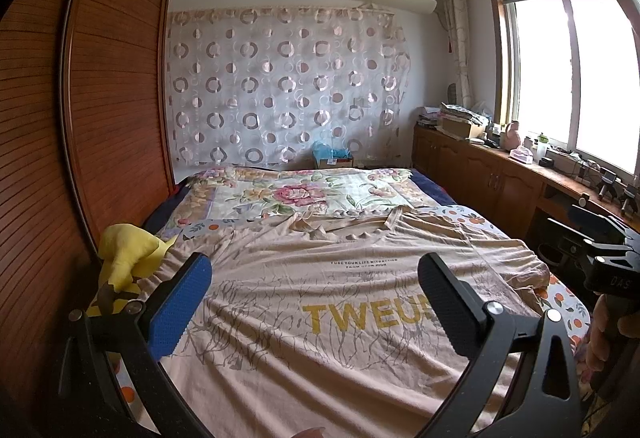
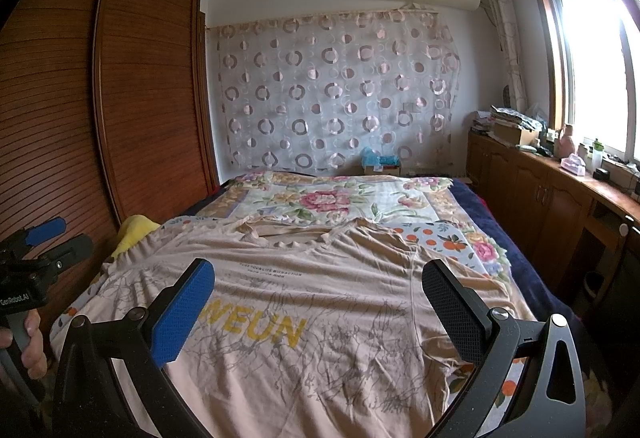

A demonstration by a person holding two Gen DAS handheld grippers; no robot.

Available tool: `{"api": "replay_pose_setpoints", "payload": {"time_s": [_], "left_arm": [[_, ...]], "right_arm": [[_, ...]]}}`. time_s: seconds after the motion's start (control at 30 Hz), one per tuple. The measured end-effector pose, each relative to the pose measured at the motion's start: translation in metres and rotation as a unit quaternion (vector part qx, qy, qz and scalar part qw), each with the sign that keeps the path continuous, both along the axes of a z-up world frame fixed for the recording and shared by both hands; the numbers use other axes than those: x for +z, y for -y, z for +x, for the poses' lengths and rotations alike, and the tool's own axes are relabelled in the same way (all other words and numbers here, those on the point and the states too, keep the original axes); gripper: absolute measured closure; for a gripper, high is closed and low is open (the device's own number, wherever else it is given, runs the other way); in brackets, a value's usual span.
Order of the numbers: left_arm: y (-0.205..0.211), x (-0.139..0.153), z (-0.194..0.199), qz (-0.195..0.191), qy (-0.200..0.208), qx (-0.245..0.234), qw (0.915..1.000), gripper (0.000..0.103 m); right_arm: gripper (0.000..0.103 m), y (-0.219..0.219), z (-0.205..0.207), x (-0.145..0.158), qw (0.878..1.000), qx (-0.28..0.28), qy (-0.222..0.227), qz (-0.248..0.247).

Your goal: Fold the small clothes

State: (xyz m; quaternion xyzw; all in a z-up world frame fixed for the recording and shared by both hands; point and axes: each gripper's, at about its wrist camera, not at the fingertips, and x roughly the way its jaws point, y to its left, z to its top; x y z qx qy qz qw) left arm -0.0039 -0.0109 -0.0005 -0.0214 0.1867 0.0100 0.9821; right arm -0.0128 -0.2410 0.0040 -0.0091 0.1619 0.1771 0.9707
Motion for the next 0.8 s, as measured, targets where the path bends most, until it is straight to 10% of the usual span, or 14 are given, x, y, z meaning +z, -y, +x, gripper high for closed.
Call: {"api": "replay_pose_setpoints", "payload": {"time_s": [0.8], "left_arm": [[0.000, 0.020, -0.006, 0.001, -0.012, 0.006, 0.9999, 0.000]], "right_arm": [[0.000, -0.005, 0.006, -0.005, 1.000, 0.013, -0.011, -0.001]]}}
